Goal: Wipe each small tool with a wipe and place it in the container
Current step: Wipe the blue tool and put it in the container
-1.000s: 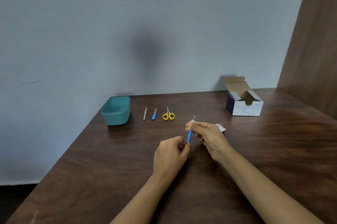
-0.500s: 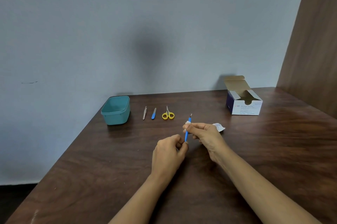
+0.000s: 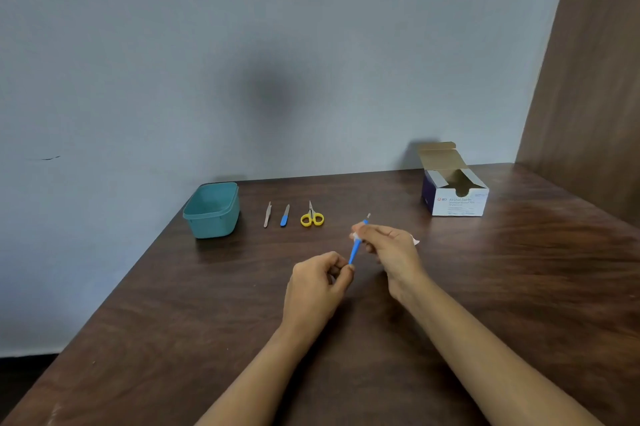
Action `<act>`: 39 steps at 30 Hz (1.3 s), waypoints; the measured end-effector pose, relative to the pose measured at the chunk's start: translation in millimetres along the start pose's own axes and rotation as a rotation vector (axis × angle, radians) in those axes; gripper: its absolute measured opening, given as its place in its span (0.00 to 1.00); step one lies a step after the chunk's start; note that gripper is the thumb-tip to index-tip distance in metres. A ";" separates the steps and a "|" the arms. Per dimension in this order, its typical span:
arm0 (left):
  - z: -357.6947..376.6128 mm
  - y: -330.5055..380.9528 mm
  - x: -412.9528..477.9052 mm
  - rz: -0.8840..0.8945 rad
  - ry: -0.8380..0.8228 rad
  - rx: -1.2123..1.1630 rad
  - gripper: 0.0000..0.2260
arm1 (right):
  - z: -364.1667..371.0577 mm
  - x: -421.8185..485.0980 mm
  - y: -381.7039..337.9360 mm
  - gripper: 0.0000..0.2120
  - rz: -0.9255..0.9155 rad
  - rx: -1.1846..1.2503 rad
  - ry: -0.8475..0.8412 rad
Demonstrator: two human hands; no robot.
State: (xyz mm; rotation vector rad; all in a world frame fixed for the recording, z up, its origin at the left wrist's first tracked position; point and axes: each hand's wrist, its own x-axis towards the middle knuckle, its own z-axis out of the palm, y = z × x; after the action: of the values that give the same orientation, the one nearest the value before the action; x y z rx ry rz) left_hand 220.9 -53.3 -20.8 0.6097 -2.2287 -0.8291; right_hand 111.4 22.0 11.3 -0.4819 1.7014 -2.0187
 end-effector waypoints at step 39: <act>2.7 -2.9 -0.4 -0.014 0.002 -0.089 0.05 | 2.6 2.0 2.7 0.04 0.110 0.202 0.027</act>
State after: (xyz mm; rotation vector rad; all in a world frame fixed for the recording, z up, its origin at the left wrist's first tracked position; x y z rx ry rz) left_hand 219.7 -54.1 -24.6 0.5840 -2.1756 -0.9288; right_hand 111.4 18.4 9.1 -0.2885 1.4844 -2.0963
